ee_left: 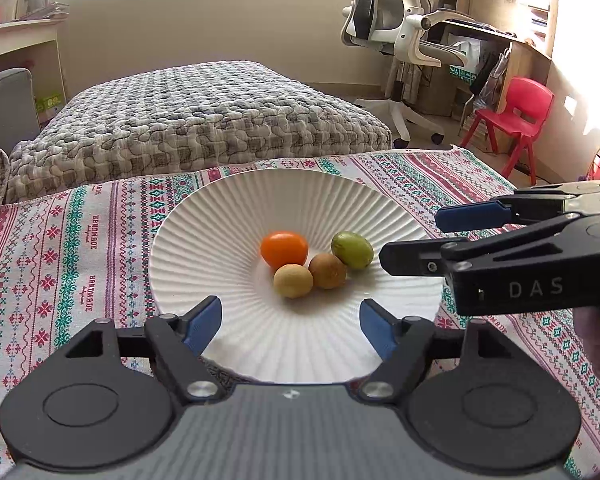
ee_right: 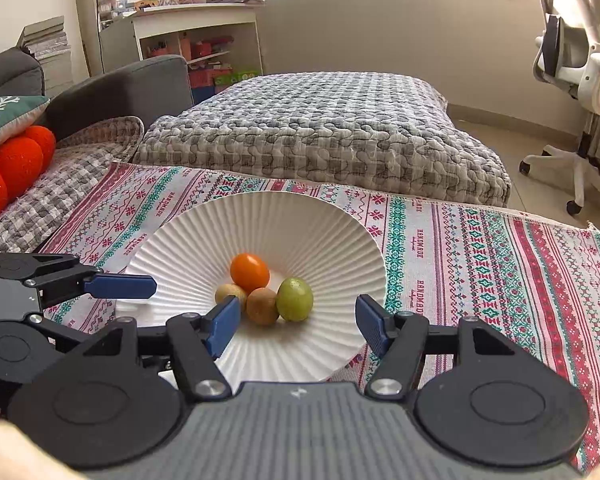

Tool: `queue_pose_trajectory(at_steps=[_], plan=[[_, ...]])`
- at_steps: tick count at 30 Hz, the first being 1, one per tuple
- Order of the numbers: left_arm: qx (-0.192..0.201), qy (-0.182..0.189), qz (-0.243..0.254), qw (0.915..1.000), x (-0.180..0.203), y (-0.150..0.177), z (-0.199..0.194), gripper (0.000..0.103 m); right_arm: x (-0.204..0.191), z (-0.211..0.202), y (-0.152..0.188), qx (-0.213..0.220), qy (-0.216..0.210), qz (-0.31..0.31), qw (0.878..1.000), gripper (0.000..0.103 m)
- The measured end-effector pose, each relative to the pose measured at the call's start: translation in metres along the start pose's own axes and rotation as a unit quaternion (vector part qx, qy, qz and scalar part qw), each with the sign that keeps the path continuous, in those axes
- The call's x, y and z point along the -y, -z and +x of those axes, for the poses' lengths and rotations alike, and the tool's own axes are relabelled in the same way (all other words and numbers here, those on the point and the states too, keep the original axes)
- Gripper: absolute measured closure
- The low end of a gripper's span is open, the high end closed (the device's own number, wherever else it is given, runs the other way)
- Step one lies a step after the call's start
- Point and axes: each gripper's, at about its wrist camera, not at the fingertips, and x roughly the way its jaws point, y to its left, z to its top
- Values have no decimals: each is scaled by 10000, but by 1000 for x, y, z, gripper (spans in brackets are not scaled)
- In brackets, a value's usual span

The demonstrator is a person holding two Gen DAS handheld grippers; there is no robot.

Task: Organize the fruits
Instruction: 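Open both tools to release the yellow fruit and lime into the bowl, then withdraw both tools from the bowl toward the remaining fruit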

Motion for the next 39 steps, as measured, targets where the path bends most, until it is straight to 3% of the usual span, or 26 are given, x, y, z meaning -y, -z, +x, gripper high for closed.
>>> queue_pose_trajectory(at_steps=[24, 39], plan=[[-43, -298, -187, 9994, -5, 39, -70, 6, -20, -57, 35, 111, 402, 183, 9990, 4], [-231, -625, -411, 9969, -3, 74, -79, 6, -36, -59, 63, -59, 476, 189, 9987, 0]])
